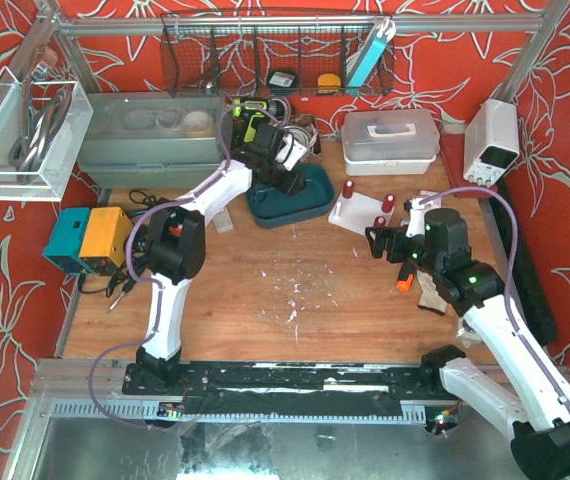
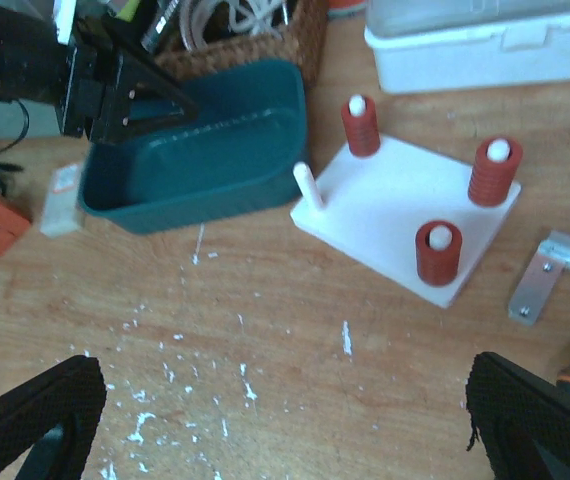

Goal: Install the large spring

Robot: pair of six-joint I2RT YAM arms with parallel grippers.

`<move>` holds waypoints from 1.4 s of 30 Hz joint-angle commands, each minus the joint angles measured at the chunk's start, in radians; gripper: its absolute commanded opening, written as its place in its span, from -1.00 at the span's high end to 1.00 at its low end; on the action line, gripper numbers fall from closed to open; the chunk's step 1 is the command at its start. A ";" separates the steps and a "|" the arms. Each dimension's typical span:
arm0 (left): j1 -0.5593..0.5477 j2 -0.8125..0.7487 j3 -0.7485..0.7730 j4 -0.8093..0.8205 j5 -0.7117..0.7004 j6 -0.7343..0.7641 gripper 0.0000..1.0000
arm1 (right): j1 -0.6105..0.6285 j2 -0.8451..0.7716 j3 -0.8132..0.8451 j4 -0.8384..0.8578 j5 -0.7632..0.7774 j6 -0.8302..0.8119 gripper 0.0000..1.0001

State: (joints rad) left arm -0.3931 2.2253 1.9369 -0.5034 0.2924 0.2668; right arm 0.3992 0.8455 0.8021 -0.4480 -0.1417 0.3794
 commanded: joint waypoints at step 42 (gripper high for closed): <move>-0.032 -0.181 -0.400 0.254 -0.102 -0.064 0.10 | 0.036 -0.026 0.277 -0.658 0.072 -0.046 -0.98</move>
State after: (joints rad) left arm -0.4255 1.9617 1.4738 -0.1654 0.1894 0.1284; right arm 0.4328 0.8089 1.0428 -0.9554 -0.0784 0.3470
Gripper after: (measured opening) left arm 0.454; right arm 0.989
